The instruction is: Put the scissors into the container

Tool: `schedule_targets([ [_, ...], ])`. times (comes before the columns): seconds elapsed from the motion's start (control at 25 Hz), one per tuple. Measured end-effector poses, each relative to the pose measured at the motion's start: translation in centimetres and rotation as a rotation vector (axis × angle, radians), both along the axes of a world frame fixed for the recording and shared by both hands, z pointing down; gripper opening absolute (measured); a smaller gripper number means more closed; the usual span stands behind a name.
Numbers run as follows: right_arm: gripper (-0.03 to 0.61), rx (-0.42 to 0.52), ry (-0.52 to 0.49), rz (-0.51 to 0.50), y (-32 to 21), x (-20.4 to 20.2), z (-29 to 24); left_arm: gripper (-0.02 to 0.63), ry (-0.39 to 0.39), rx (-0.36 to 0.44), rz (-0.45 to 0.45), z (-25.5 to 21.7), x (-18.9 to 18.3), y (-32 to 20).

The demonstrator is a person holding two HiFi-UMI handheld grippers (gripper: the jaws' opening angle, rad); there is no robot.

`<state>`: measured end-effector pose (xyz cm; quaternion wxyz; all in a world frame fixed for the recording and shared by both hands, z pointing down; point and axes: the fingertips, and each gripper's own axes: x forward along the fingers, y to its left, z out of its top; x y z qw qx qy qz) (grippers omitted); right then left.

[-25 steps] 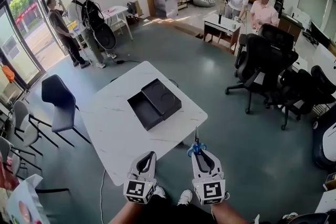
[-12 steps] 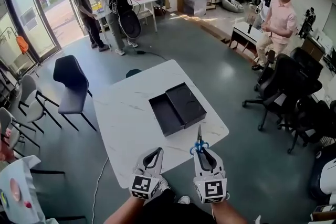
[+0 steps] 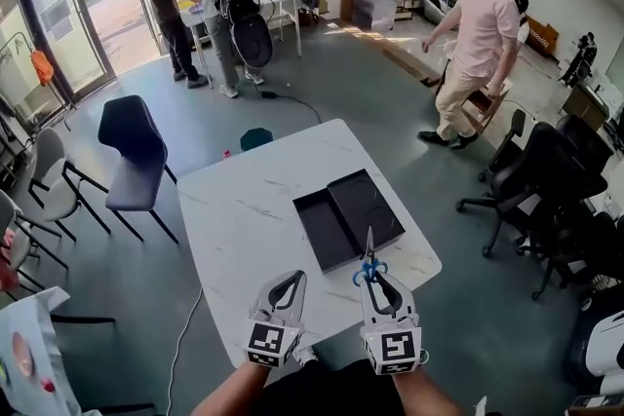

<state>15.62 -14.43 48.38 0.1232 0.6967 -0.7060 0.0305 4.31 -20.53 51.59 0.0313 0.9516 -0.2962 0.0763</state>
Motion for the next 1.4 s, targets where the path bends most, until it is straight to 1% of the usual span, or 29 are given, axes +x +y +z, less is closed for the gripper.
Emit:
schedule_targets([
  [0.24,0.081,-0.036,0.015,-0.027,-2.3,-0.6,0.9,0.009,-0.005,-0.012,-0.012,0.8,-0.6,-1.9],
  [0.4,0.081,-0.076,0.007,-0.055,-4.1,0.0,2.1,0.009,-0.030,-0.032,-0.038,2.1,-0.6,-3.1],
  [0.52,0.081,-0.097,-0.002,-0.096,-5.7,0.2,2.7,0.009,-0.020,-0.054,-0.068,2.1,-0.9,-4.0],
  [0.64,0.081,-0.124,-0.001,-0.142,-7.2,0.0,3.4,0.009,-0.017,-0.073,-0.119,2.1,-1.6,-4.8],
  [0.8,0.081,-0.154,-0.001,-0.179,-9.2,-0.1,4.2,0.009,-0.031,-0.073,-0.168,2.3,-2.4,-5.7],
  [0.92,0.081,-0.192,0.015,-0.190,-10.5,0.3,5.4,0.009,-0.043,-0.081,-0.206,2.9,-3.1,-6.3],
  [1.2,0.080,-0.297,0.030,-0.220,-12.9,1.0,8.7,0.009,-0.051,-0.111,-0.260,4.6,-3.9,-6.7],
  [1.4,0.080,-0.372,0.040,-0.219,-14.2,0.7,11.0,0.009,-0.055,-0.117,-0.280,4.9,-4.5,-7.3],
])
